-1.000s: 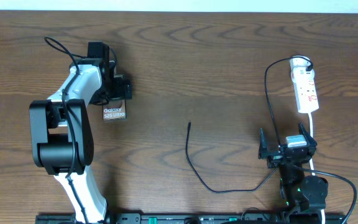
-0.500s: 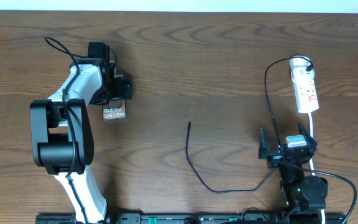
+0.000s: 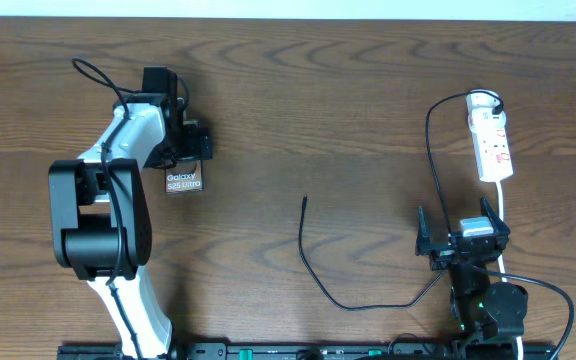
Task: Plug charger to phone and switch on socket
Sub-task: 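Lower the left gripper and close it on the phone's sides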
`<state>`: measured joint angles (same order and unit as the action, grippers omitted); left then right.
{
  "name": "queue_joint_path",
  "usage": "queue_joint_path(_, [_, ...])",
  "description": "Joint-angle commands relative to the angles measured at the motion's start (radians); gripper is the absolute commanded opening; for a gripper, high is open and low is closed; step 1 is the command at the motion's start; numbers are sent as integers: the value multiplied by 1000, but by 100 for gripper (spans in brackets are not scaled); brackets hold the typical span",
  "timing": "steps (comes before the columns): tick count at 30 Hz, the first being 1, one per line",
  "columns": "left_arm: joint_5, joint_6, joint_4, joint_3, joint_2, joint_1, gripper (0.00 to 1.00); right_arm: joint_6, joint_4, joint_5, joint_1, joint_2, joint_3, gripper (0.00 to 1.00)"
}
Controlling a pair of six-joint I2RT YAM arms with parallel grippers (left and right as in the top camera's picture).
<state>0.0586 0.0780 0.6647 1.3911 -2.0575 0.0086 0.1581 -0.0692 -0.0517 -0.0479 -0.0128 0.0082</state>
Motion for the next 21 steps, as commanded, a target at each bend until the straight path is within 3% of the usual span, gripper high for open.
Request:
queue_joint_path(1, [0, 13, 6, 11, -35, -19, 99, -11, -2, 5, 6, 4, -3, 99])
queue_joint_path(21, [-31, 13, -2, 11, -35, -34, 99, -11, -2, 5, 6, 4, -3, 99])
